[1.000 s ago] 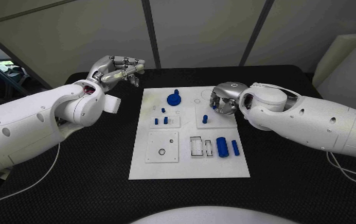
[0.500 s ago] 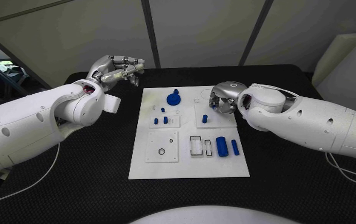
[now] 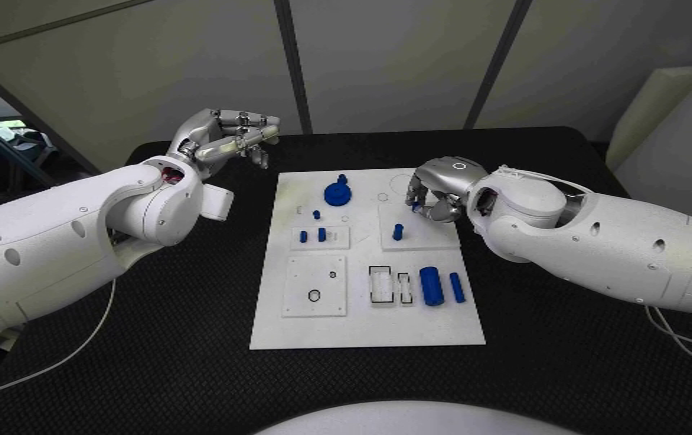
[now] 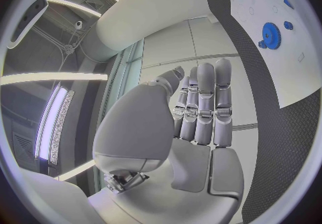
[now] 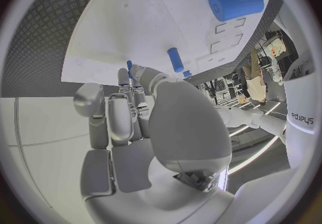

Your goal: Assemble the parts on the task board

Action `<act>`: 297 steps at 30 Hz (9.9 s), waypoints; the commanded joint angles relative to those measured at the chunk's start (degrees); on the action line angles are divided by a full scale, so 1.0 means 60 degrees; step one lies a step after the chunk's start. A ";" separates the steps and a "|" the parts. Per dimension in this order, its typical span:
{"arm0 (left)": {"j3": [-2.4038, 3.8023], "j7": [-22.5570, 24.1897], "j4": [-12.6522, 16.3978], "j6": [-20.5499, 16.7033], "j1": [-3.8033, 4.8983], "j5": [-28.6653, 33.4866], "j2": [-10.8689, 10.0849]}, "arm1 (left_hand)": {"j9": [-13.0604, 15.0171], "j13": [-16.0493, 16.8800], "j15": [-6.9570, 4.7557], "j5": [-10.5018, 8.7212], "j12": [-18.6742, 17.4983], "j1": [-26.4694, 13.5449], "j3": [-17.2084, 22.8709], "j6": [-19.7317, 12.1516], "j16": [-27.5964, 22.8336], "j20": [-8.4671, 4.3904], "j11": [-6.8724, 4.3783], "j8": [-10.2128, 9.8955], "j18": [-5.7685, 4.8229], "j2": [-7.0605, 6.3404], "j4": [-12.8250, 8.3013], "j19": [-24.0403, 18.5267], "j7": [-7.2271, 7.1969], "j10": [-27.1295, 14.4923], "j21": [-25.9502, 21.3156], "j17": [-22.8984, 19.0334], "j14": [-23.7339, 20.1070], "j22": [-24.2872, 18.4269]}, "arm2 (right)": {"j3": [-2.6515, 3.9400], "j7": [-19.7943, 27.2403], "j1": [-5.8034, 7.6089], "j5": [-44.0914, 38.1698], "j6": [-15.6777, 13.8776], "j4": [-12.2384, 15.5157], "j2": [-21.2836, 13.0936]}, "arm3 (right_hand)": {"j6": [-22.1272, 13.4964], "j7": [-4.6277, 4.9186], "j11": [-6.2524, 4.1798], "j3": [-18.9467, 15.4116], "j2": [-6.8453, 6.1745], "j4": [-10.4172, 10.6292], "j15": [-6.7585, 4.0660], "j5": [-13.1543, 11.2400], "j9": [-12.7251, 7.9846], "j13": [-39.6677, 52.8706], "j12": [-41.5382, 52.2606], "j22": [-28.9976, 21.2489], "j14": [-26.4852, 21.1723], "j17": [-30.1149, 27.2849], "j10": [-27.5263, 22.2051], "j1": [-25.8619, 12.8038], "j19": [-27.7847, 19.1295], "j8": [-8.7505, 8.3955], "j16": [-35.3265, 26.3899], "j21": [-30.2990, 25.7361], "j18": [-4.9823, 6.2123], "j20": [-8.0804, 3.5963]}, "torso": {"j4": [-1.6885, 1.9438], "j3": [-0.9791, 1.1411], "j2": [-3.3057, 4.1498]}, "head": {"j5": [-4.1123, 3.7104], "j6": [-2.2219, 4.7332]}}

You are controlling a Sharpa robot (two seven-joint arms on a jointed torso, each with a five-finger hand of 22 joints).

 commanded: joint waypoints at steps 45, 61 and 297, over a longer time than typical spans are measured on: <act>-0.0019 -0.0053 -0.0492 -0.0099 0.0017 0.0050 0.0776 | -0.0021 0.0052 0.0050 0.0060 0.0173 -0.0102 -0.0098 -0.0116 -0.0100 0.0051 0.0054 0.0033 -0.0128 0.0057 0.0079 0.0087 0.0117 -0.0248 -0.0121 -0.0075 0.0122 -0.0051 | -0.0216 0.0937 -0.0736 0.0932 -0.0089 0.1199 0.1660 | 0.0014 0.0045 0.0045 0.0057 -0.0022 -0.0176 -0.0054 0.0052 -0.0034 -0.0043 -0.0201 0.0114 0.0443 0.0058 0.0059 -0.0126 0.0076 -0.0126 0.0135 0.0132 -0.0074 0.0015 | 0.0016 -0.0025 0.0019 | 0.1329 -0.0453; -0.0022 -0.0096 -0.0634 -0.0176 0.0022 0.0050 0.0782 | -0.0014 0.0085 0.0065 0.0039 0.0280 -0.0236 -0.0197 -0.0141 -0.0115 0.0072 0.0063 0.0071 -0.0124 0.0059 0.0183 0.0098 0.0118 -0.0326 -0.0171 -0.0107 0.0134 -0.0085 | -0.0262 0.0889 -0.0794 0.0850 0.0401 0.0981 0.1779 | 0.0004 0.0058 0.0056 0.0051 -0.0022 -0.0180 -0.0045 0.0079 -0.0038 -0.0044 -0.0219 0.0171 0.0447 0.0072 0.0051 -0.0157 0.0102 -0.0143 0.0151 0.0168 -0.0086 0.0021 | 0.0003 -0.0018 0.0013 | 0.1432 -0.0586; -0.0225 -0.0291 -0.1010 0.0140 0.0001 0.0051 0.1105 | -0.0008 0.0143 0.0062 0.0052 0.0509 -0.0101 -0.0245 -0.0211 -0.0157 0.0076 0.0062 0.0152 -0.0114 0.0115 0.0140 0.0116 0.0120 -0.0487 -0.0280 -0.0175 0.0121 -0.0157 | -0.0391 0.0486 -0.0942 0.0970 0.0837 0.1402 0.2104 | -0.0020 0.0076 0.0031 -0.0216 0.0059 -0.0076 -0.0052 -0.0046 0.0029 -0.0341 -0.0431 0.0365 0.0383 -0.0269 0.0515 -0.0227 0.0165 -0.0607 0.0295 0.0205 -0.0110 0.0020 | 0.0015 -0.0035 -0.0029 | 0.1666 -0.0557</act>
